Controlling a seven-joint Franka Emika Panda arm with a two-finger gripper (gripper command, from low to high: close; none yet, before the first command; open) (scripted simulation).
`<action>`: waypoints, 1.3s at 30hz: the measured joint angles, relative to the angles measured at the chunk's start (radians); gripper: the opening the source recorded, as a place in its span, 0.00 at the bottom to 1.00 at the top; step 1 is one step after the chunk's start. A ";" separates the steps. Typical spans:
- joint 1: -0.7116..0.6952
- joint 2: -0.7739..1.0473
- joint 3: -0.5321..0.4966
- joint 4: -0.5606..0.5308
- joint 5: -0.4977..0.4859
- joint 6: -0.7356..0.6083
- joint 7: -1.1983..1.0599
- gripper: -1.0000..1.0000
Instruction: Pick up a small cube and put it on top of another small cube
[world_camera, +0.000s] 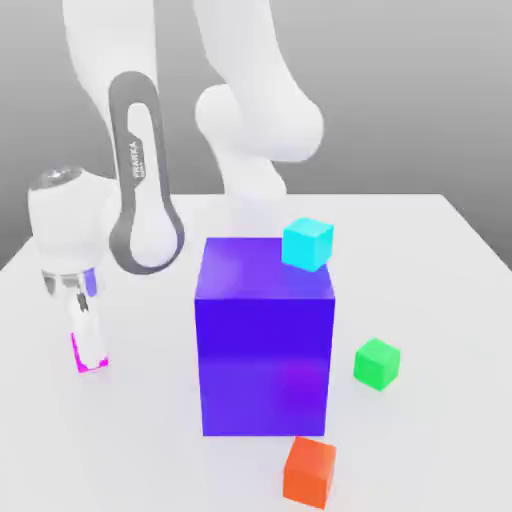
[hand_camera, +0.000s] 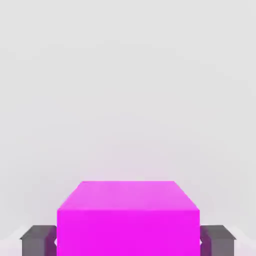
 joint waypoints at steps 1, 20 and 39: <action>0.000 0.000 0.000 0.000 -0.001 0.000 0.001 0.00; 0.214 -0.400 0.106 0.042 -0.350 -0.242 0.530 0.00; 0.681 -0.563 0.690 0.062 -0.228 -0.342 1.216 0.00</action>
